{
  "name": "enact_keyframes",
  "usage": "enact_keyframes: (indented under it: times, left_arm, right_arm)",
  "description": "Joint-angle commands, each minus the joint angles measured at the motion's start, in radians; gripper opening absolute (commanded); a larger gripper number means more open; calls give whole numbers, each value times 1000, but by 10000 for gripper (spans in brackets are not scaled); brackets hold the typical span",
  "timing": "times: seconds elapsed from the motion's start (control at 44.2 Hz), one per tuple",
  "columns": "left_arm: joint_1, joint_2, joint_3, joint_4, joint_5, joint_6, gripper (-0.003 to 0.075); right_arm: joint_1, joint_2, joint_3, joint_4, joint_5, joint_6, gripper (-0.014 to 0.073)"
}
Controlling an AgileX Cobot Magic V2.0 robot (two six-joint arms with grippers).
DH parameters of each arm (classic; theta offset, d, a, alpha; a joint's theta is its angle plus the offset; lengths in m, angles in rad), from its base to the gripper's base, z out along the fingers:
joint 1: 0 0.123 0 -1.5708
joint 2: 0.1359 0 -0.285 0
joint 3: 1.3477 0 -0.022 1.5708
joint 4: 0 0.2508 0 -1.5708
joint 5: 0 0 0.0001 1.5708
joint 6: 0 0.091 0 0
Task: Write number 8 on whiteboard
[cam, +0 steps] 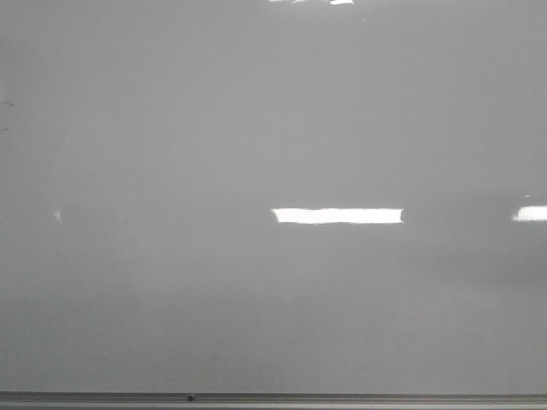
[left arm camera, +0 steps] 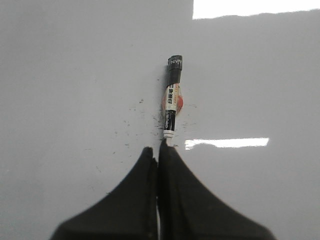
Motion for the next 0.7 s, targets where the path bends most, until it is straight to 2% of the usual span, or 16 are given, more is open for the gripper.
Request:
enact_keyframes:
  times: [0.0,0.678]
  left_arm:
    - [0,-17,2,-9,-87,-1,-19]
    - [0,-17,2,-9,-87,-1,-19]
  right_arm:
    - [2,-19,-3,-3,-87,1,-118]
    - [2,-19,-3,-3,-115,1,-118]
